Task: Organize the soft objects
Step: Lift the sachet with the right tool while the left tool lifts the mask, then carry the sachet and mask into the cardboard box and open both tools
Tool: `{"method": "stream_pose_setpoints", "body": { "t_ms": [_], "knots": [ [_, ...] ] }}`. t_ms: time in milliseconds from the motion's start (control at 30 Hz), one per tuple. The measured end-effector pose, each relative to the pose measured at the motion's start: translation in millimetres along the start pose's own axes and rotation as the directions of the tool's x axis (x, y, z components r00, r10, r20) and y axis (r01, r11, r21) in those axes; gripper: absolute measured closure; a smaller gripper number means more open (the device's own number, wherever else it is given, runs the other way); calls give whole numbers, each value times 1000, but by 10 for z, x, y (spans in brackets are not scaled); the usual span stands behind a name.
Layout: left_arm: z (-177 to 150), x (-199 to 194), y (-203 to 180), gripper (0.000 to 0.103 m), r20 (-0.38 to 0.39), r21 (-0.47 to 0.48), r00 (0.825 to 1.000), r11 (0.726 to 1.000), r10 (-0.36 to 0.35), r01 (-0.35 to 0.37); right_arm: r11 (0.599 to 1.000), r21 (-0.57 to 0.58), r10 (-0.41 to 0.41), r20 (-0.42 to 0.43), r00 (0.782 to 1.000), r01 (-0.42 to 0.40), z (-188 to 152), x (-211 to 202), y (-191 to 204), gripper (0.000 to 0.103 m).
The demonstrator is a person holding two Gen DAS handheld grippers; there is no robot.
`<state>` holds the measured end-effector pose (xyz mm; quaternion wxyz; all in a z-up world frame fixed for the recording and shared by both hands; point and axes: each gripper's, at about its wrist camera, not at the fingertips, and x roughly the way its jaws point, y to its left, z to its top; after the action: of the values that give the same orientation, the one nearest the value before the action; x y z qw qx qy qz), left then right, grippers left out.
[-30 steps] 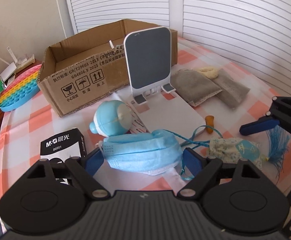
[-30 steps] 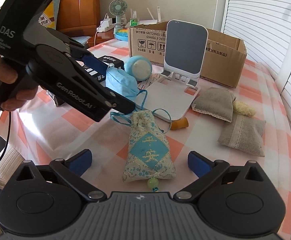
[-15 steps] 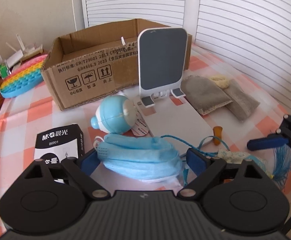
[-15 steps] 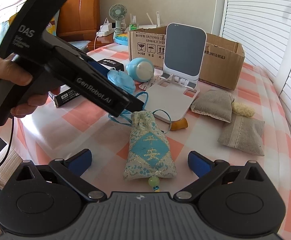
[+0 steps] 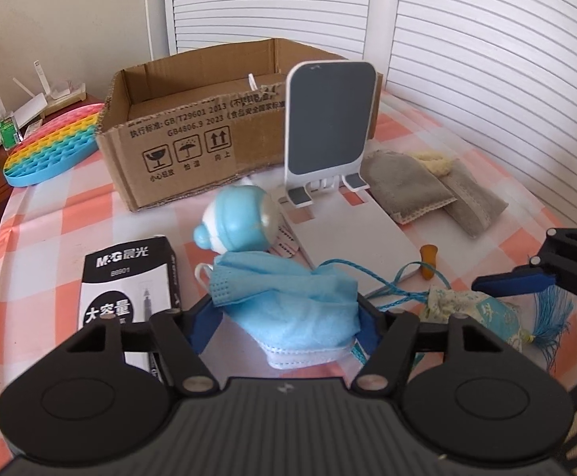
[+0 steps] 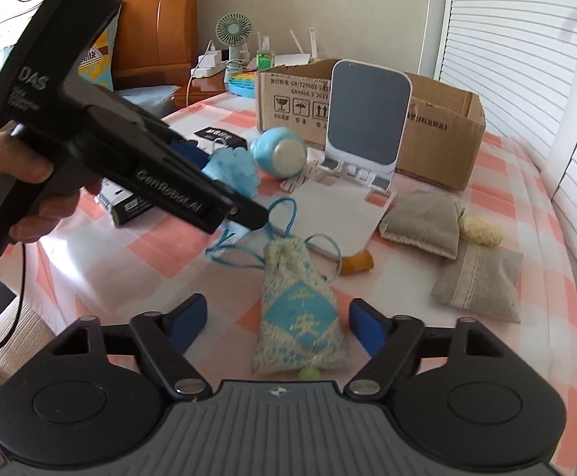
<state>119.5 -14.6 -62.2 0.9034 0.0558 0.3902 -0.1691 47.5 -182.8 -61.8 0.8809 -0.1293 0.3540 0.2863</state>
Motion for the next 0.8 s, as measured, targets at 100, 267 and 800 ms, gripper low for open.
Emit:
{"method": "stream_pose_setpoints", "body": {
  "t_ms": [100, 267, 800],
  "knots": [
    [1, -11, 24, 36, -4, -2, 1000, 1000, -8, 8, 1000, -2, -11, -14, 1000, 11, 44, 65, -5, 33],
    [6, -71, 7, 38, -10, 22, 1000, 999, -26, 26, 999, -10, -35, -28, 999, 34, 94, 79, 10, 58],
    [-16, -593, -155, 38, -71, 139, 989, 980, -133, 142, 997, -17, -80, -27, 996, 80, 186, -261, 13, 66]
  ]
}}
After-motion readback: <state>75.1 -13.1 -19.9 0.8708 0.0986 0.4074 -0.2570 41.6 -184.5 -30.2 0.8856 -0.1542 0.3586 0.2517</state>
